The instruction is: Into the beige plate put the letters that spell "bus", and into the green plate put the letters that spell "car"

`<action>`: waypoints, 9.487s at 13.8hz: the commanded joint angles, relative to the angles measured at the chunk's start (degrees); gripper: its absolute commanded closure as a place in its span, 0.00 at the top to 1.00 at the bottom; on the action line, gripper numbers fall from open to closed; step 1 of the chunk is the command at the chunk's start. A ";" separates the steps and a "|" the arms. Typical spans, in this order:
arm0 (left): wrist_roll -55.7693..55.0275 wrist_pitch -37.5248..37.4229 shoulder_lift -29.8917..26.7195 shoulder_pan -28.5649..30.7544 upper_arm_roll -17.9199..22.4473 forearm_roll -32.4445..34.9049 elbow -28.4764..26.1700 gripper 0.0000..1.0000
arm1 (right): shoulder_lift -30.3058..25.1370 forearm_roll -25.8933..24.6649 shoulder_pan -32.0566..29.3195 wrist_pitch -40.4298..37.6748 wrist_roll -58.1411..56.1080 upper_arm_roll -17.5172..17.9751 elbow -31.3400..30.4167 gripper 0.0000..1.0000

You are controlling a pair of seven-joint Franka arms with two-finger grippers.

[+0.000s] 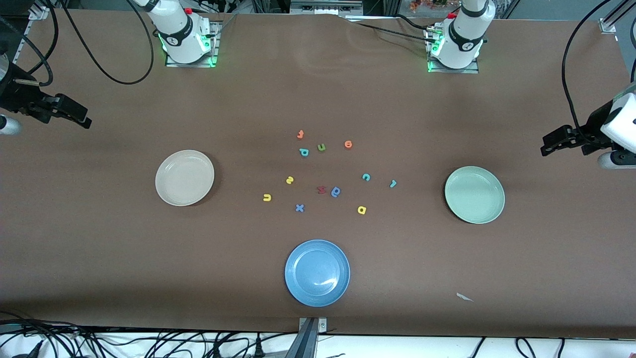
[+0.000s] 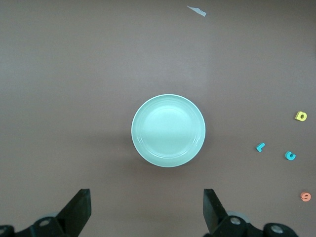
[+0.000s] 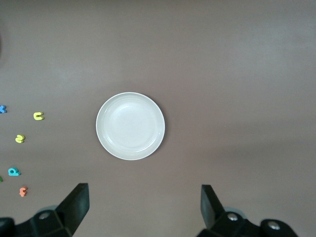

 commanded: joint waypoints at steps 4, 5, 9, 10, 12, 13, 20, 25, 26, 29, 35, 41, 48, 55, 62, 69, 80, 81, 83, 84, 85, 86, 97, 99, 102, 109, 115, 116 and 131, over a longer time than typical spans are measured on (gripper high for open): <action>0.96 -0.51 -1.39 -0.20 0.13 1.77 -1.08 1.00 | 0.43 -0.74 -0.29 -0.46 -0.66 0.30 1.03 1.00; 0.96 -0.51 -1.39 -0.20 0.13 1.68 -1.08 1.00 | 0.43 -0.74 -0.29 -0.54 -0.66 0.30 0.95 1.00; 0.96 -0.51 -1.39 -0.20 0.13 1.68 -1.08 1.00 | 0.43 -0.74 -0.29 -0.46 -0.57 0.39 1.03 1.00; 0.96 -0.51 -1.39 -0.20 0.13 1.77 -1.08 1.00 | 0.43 -0.74 -0.29 -0.46 -0.66 0.30 1.03 1.00; 0.96 -0.51 -1.39 -0.20 0.13 1.68 -1.00 1.00 | 0.43 -0.74 -0.29 -0.46 -0.57 0.30 1.03 1.00; 0.96 -0.51 -1.39 -0.20 0.13 1.68 -1.00 1.00 | 0.43 -0.74 -0.29 -0.46 -0.57 0.39 1.03 1.00; 1.04 -0.51 -1.39 -0.20 0.13 1.77 -1.00 1.00 | 0.43 -0.74 -0.29 -0.46 -0.57 0.39 1.03 1.00; 1.04 -0.51 -1.39 -0.20 0.13 1.68 -1.00 1.00 | 0.43 -0.74 -0.29 -0.54 -0.57 0.39 1.03 1.00; 1.04 -0.51 -1.39 -0.20 0.13 1.68 -1.00 1.00 | 0.43 -0.74 -0.29 -0.46 -0.57 0.39 1.03 1.00; 1.04 -0.51 -1.39 -0.20 0.13 1.68 -1.00 1.00 | 0.43 -0.74 -0.29 -0.54 -0.57 0.39 1.03 1.00; 1.04 -0.51 -1.39 -0.20 0.13 1.68 -1.08 1.00 | 0.43 -0.74 -0.29 -0.54 -0.57 0.39 1.03 1.00; 1.04 -0.51 -1.39 -0.20 0.13 1.68 -1.08 1.00 | 0.43 -0.74 -0.29 -0.54 -0.57 0.39 1.03 1.00; 0.96 -0.60 -1.39 -0.28 0.04 1.68 -0.91 1.00 | 0.43 -0.74 -0.29 -0.54 -0.57 0.39 1.03 1.00; 1.04 -0.86 -1.48 -0.37 0.04 1.59 -0.73 1.00 | 0.43 -0.82 -0.29 -0.46 -0.57 0.39 1.03 1.00; 1.13 -0.78 -1.39 -0.55 0.04 1.59 -0.73 1.00 | 4.55 -0.82 3.21 -0.81 0.22 0.74 0.42 1.00; -8.68 3.87 5.36 -2.48 -6.80 0.02 -0.91 1.00 | 16.93 0.23 17.71 9.18 11.87 0.74 0.86 1.00; -33.49 30.31 20.22 -11.43 -17.01 0.54 -10.38 1.00 | 38.12 -0.38 29.76 37.75 31.13 0.74 3.49 0.69; -34.02 31.03 21.62 -13.27 -17.01 0.54 -10.57 1.00 | 39.44 -0.56 30.21 38.99 31.94 0.66 3.67 0.69; -34.29 32.35 24.96 -16.09 -17.01 0.89 -10.31 1.00 | 40.86 -1.43 30.47 41.98 31.86 0.57 3.67 0.67; -33.68 32.97 26.80 -16.97 -17.01 1.32 -10.05 1.00 | 41.47 -1.96 30.47 42.78 31.95 0.57 3.67 0.65; -33.67 33.06 28.38 -17.68 -17.10 3.77 -9.79 1.00 | 42.26 -2.05 30.56 43.48 31.95 0.48 3.67 0.65; -33.67 33.06 29.10 -18.21 -17.10 5.70 -9.70 1.00 | 42.88 -2.75 30.48 44.71 31.95 0.48 3.67 0.65; -33.14 34.37 34.64 -21.02 -17.36 4.49 -6.01 1.00 | 46.05 -4.95 30.56 46.91 32.04 0.39 3.67 0.60; -33.67 34.91 35.34 -21.38 -17.36 4.58 -6.01 0.95 | 46.14 -4.95 30.65 47.44 32.04 0.39 3.67 0.48; -33.93 34.91 35.34 -21.82 -17.36 4.76 -6.01 0.86 | 45.96 -6.09 31.09 47.44 31.95 0.39 3.67 0.27; -36.40 35.00 35.43 -22.17 -17.27 5.20 -6.18 0.57 | 41.23 -6.36 30.30 41.05 27.40 -0.05 3.76 0.09; -36.22 37.11 35.87 -21.64 -16.92 5.37 -6.18 0.53 | 34.28 -5.31 20.30 26.89 7.12 -0.93 1.75 0.09; -36.22 37.11 35.87 -21.55 -16.92 5.37 -6.18 0.53 | 33.31 -5.31 17.84 27.05 3.34 -0.93 -0.52 0.09; -36.31 37.28 36.05 -21.11 -16.31 5.20 -5.83 0.48 | 24.51 -0.57 17.20 30.32 9.76 1.08 -11.65 1.00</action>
